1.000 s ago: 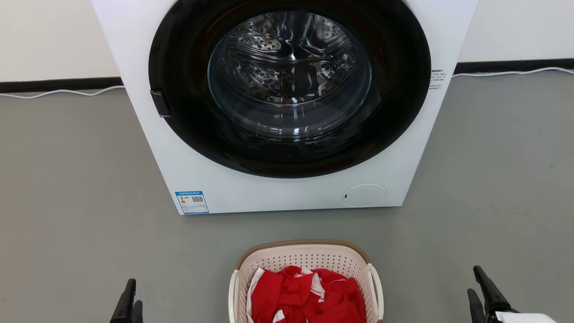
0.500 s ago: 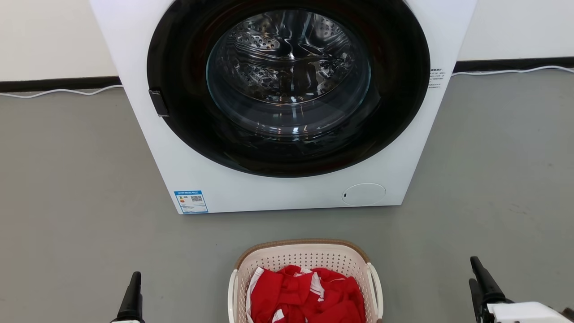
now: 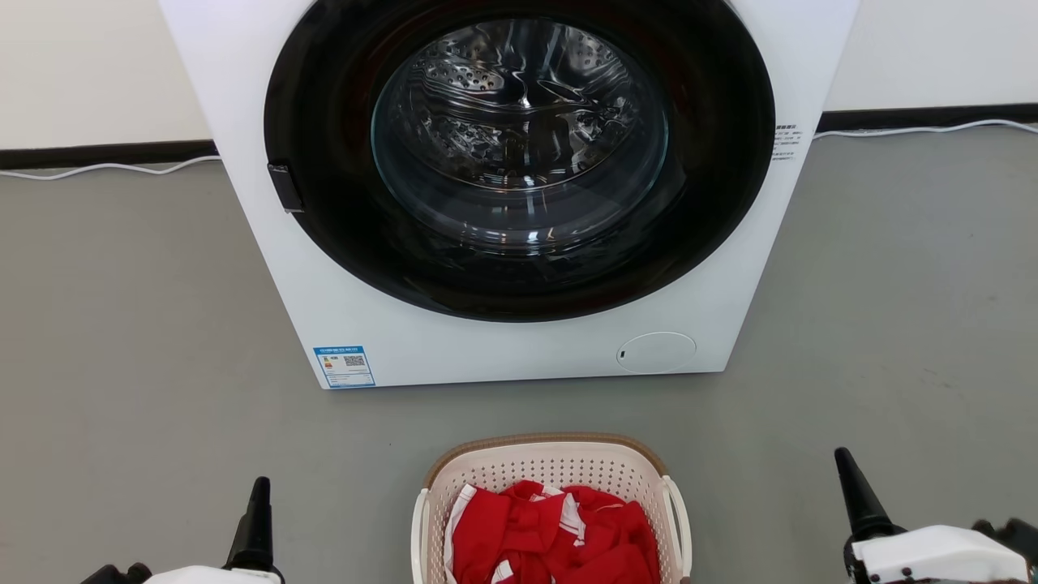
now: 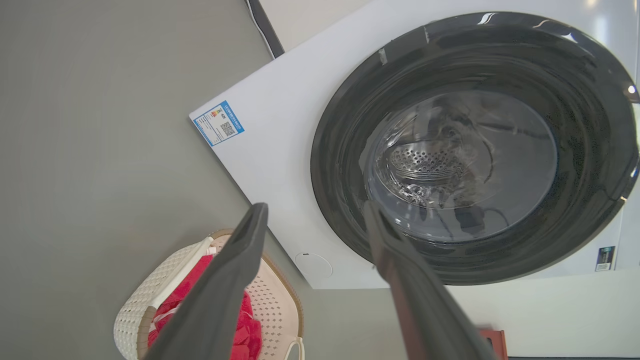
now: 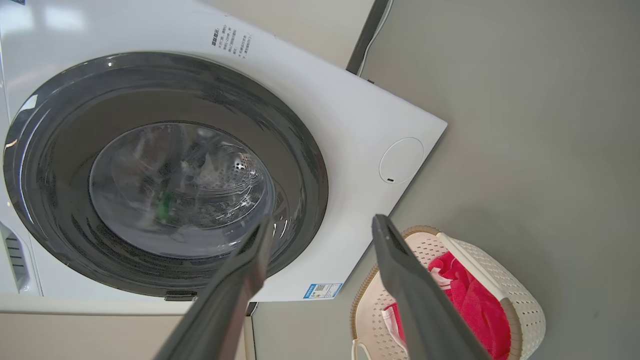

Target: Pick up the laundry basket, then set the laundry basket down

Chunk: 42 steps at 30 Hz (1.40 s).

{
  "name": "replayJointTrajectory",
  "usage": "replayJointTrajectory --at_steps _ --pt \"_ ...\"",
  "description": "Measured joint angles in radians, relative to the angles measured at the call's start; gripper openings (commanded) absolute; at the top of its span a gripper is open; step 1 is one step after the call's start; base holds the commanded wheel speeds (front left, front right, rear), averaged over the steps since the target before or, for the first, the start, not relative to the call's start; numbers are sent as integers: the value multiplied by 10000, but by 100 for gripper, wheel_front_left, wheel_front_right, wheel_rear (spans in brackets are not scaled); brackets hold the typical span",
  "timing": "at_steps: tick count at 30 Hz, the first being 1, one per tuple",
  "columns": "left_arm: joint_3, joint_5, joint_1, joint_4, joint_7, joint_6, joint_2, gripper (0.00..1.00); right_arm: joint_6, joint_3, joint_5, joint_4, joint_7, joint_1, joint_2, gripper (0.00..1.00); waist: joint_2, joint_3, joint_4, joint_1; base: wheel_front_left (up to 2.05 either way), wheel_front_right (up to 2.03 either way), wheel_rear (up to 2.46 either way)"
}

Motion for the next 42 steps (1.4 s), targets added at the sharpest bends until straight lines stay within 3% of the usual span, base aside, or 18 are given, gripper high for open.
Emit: replayJointTrajectory --at_steps 13,42 --pt "-441 2215 -95 205 -301 171 100 100 0 357 -2002 318 -341 -231 -77 100 0 -43 -26 0 0 0 0" --pt "-1375 5902 -414 364 -1112 606 408 100 0 1191 -5509 871 -1147 -960 -314 100 0 -7 -48 0 0 0 0"
